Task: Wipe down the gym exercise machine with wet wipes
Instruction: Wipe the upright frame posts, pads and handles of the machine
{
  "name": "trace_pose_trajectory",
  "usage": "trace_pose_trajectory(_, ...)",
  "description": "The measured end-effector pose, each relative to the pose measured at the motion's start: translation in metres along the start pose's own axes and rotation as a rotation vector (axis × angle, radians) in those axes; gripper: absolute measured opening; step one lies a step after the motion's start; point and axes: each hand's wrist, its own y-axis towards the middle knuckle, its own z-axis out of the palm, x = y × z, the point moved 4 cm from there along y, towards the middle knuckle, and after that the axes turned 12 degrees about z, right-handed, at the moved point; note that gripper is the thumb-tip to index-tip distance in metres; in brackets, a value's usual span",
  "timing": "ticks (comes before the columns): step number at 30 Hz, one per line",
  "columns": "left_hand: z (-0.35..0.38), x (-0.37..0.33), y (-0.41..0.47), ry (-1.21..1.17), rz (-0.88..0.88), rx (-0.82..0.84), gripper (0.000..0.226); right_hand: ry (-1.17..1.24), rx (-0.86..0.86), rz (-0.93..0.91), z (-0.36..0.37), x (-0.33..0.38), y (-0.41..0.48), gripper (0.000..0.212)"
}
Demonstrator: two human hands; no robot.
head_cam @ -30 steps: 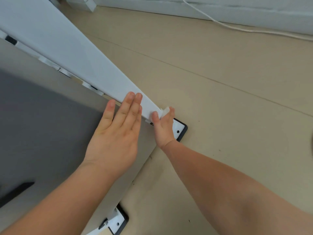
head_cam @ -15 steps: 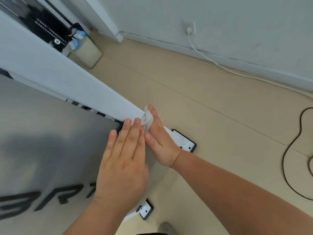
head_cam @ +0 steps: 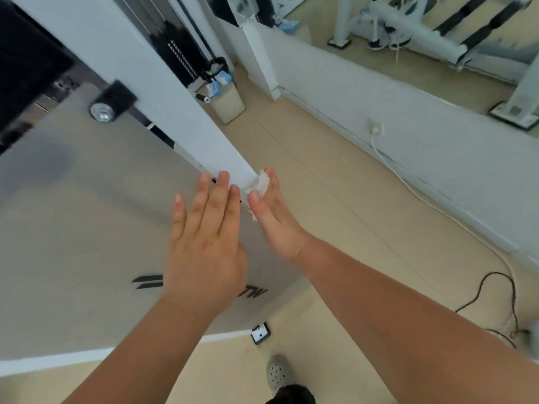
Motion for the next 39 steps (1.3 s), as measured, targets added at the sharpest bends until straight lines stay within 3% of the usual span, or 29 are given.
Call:
trace_pose_trajectory(8,-0.069,0.038,0.027,0.058,-0.125,-0.103,0.071,-0.209,0.018,-0.125,-0.016,0.088,-0.022,0.094)
trace_pose_trajectory(12,-0.076,0.043,0.025,0.088,-0.116,-0.141,0.070,-0.112,0.133,-0.242,-0.019,0.140,-0.052,0.050)
trace_pose_trajectory(14,-0.083,0.047,0.022,0.094,-0.114,-0.210,0.068,-0.108,0.159,-0.232,-0.019,0.157,-0.058,0.042)
trace_pose_trajectory(17,-0.092,0.056,0.022,0.124,-0.144,-0.309,0.069,-0.107,0.183,-0.219,-0.022,0.169,-0.056,0.047)
trace_pose_trajectory(20,-0.093,0.063,0.036,0.131,-0.199,-0.346,0.072,-0.116,0.196,-0.234,-0.029,0.181,-0.046,0.076)
trace_pose_trajectory(22,-0.087,0.067,0.047,0.149,-0.241,-0.360,0.073,-0.139,0.230,-0.258,-0.034,0.187,-0.034,0.081)
trace_pose_trajectory(24,-0.079,0.069,0.052,0.186,-0.255,-0.390,0.073,-0.153,0.285,-0.266,-0.037,0.193,-0.024,0.082)
trace_pose_trajectory(27,-0.069,0.069,0.055,0.215,-0.267,-0.436,0.072,-0.036,0.460,-0.328,-0.041,0.209,-0.014,0.100)
trace_pose_trajectory(29,-0.067,0.067,0.058,0.235,-0.297,-0.462,0.075,0.013,0.606,-0.397,-0.042,0.224,-0.005,0.102)
trace_pose_trajectory(33,-0.071,0.052,0.071,0.291,-0.453,-0.467,0.077,-0.094,0.738,-0.588,-0.048,0.255,0.024,0.103)
trace_pose_trajectory(36,-0.081,0.033,0.081,0.254,-0.615,-0.432,0.078,-0.187,0.750,-0.682,-0.046,0.274,0.048,0.101)
trace_pose_trajectory(39,-0.097,0.023,0.091,0.262,-0.731,-0.368,0.092,-0.279,0.685,-0.894,-0.042,0.304,0.059,0.106)
